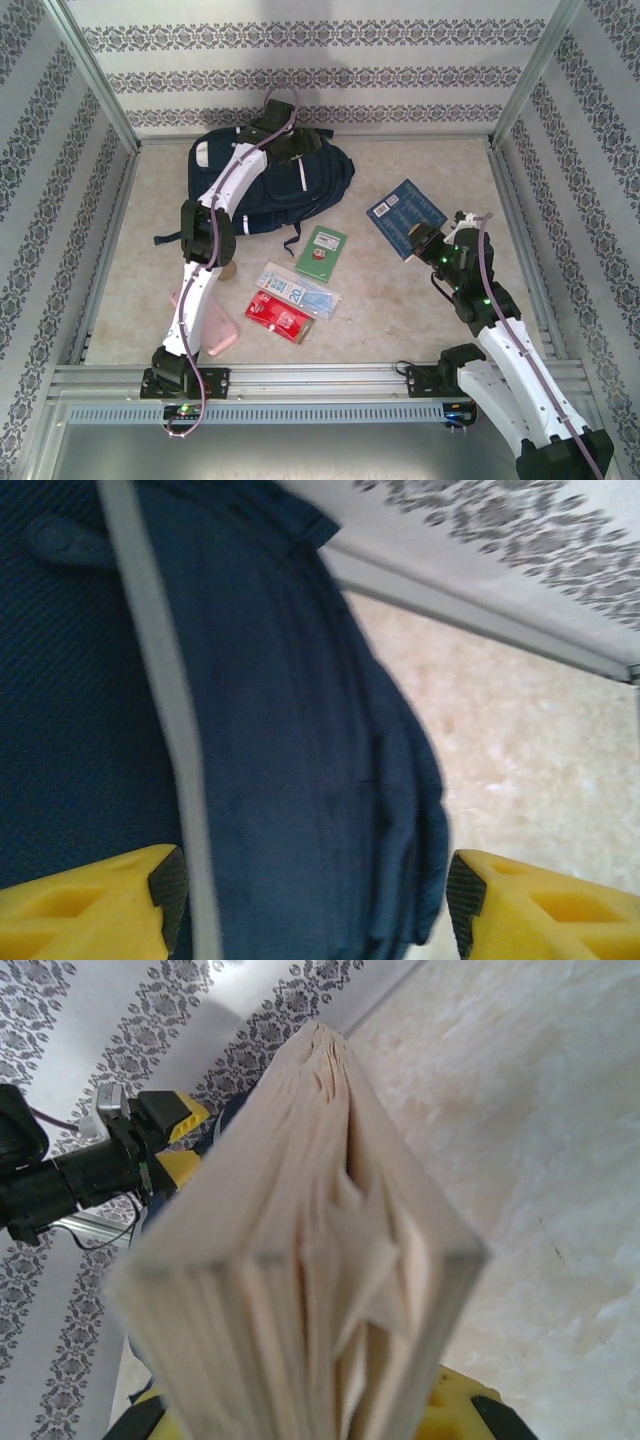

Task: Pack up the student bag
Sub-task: Pick up the student bag from the top-center of the table.

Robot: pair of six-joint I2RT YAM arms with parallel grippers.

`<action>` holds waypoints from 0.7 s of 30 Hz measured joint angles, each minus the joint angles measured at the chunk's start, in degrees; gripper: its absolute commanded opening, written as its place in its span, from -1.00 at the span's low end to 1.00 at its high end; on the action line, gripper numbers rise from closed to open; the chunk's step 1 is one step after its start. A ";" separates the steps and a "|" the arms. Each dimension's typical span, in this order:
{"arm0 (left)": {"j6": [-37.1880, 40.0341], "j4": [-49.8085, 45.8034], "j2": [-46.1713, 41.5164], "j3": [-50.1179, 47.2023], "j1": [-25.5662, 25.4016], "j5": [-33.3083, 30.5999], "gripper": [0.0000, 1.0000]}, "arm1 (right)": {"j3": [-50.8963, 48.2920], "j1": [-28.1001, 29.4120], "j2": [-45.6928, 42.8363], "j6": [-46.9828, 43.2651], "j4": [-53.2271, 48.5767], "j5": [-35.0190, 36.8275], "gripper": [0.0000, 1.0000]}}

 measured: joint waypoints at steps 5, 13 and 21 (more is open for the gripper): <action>-0.83 0.39 0.22 -0.57 1.75 1.77 0.32 | -0.04 -0.37 2.47 -0.70 1.36 -1.07 -1.00; -2.89 4.83 3.28 -0.57 2.14 6.93 0.20 | -1.70 -0.37 5.07 -1.73 4.59 -2.45 -1.00; -4.39 7.63 5.42 -0.74 2.10 10.14 -0.24 | -3.76 -0.37 6.62 -2.16 7.56 -3.37 -1.00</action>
